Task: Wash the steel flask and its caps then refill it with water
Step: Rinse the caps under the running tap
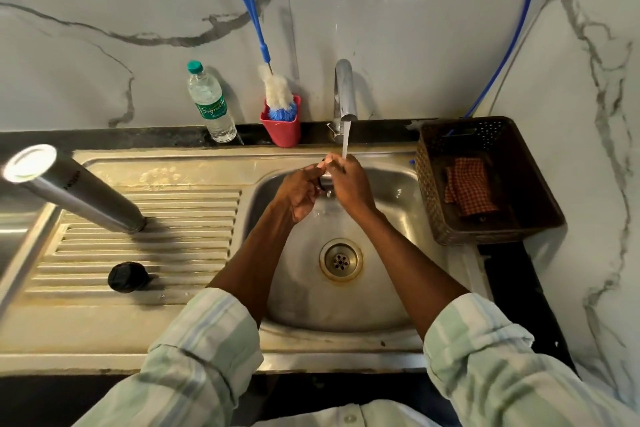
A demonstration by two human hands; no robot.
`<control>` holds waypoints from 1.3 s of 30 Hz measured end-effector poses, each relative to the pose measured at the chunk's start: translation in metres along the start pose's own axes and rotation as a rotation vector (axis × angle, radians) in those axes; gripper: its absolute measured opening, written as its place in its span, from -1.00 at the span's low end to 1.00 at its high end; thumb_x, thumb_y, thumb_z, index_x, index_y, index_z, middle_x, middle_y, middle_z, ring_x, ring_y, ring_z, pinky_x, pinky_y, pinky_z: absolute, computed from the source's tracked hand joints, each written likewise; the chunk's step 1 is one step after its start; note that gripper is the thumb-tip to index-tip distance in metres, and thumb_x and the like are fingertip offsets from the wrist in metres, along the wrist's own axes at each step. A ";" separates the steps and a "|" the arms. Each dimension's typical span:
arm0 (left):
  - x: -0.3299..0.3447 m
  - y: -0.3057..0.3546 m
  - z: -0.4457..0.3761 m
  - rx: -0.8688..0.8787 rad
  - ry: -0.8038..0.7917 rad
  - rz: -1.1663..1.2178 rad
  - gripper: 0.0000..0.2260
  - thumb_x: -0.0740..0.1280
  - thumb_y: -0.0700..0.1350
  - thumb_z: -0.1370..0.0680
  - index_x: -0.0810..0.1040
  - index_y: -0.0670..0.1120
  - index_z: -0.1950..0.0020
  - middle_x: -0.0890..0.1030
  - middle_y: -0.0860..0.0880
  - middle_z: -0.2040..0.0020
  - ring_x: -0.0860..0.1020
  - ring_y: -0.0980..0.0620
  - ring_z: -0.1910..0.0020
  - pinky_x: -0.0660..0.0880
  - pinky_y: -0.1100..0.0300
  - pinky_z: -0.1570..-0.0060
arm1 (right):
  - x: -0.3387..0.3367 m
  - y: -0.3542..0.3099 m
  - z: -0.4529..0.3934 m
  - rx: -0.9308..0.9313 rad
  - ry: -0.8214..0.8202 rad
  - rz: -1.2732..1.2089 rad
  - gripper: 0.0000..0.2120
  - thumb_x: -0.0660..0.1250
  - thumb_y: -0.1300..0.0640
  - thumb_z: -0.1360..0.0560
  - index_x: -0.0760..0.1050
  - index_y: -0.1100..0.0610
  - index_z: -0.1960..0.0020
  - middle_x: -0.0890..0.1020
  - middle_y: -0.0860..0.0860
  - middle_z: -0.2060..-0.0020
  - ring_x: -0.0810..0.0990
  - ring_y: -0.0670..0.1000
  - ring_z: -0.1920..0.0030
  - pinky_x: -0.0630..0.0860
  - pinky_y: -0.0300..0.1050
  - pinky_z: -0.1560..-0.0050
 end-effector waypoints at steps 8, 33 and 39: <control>0.000 -0.008 -0.004 -0.063 -0.003 0.084 -0.81 0.21 -0.26 -0.65 0.55 -0.26 -0.19 0.66 -0.20 0.00 0.67 -0.06 0.07 0.63 0.12 0.07 | -0.009 -0.005 -0.026 0.408 0.007 -0.301 -0.83 0.28 0.05 -0.59 0.56 0.14 0.01 0.61 0.11 0.09 0.59 0.07 0.12 0.56 -0.09 0.13; 0.025 -0.003 -0.028 -0.048 0.127 -0.007 -0.58 0.21 0.13 -0.65 0.56 -0.17 -0.27 0.69 -0.19 -0.09 0.66 -0.15 -0.09 0.61 0.00 -0.04 | -0.012 0.003 -0.011 0.137 -0.124 -0.146 -0.44 0.26 0.19 -0.60 0.17 -0.02 -0.54 0.55 -0.03 -0.23 0.57 0.02 -0.19 0.55 -0.05 -0.12; 0.023 -0.001 -0.024 -0.123 0.091 0.006 -0.65 0.19 0.04 -0.67 0.61 -0.18 -0.21 0.66 -0.11 0.10 0.57 -0.04 0.05 0.56 0.09 0.00 | 0.000 0.016 -0.001 -0.108 0.040 0.159 -0.77 0.26 0.20 -0.59 0.51 0.11 -0.23 0.66 0.06 -0.05 0.64 0.05 -0.07 0.55 -0.21 0.05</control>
Point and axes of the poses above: each hand's wrist, its own z-axis away from the middle knuckle, its own x-axis out of the palm, y = z × x, the point moved 1 cm from there along -z, towards the middle knuckle
